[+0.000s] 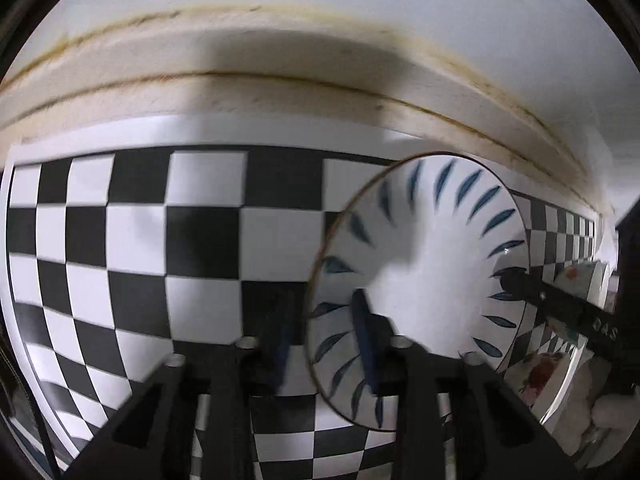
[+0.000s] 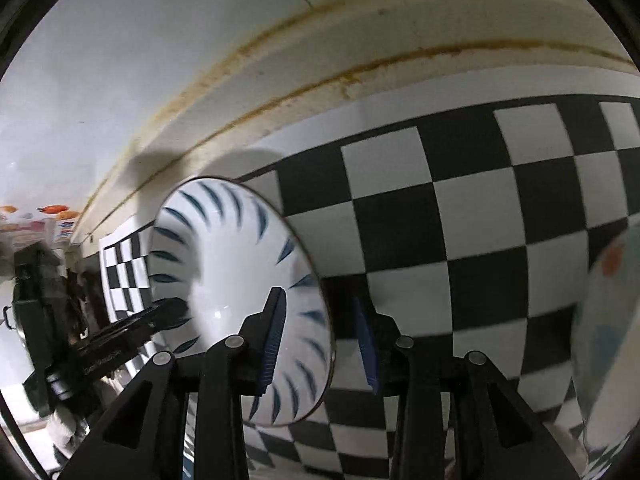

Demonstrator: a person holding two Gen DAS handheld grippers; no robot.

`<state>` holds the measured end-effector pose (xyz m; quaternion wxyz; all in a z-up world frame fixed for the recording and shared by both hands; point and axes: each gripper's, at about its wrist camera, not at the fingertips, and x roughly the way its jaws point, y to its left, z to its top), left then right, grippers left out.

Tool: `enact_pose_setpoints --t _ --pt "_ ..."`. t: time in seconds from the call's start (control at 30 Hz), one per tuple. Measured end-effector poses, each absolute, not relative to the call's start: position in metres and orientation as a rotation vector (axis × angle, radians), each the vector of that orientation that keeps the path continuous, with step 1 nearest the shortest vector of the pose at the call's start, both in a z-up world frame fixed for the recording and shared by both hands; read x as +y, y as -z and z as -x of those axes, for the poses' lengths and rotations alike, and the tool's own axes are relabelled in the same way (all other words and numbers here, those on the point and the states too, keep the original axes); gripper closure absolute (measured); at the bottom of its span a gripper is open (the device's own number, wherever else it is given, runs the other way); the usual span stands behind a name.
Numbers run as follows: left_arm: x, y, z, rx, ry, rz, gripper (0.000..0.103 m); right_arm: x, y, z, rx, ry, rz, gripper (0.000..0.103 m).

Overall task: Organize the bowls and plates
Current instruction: 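Grasp the blue-leaf patterned plate rim with both grippers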

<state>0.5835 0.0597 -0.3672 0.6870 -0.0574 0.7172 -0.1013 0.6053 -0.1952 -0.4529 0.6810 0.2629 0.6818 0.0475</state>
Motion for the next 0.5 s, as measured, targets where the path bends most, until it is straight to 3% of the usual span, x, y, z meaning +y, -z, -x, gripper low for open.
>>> enact_pose_setpoints --t 0.07,0.5 --pt "0.053 0.37 -0.589 1.59 0.212 0.086 0.083 -0.194 0.453 -0.608 1.525 -0.117 -0.583 0.087" --pt "0.039 0.342 -0.576 1.543 0.197 0.052 0.083 -0.181 0.44 -0.606 1.49 -0.11 -0.499 0.089"
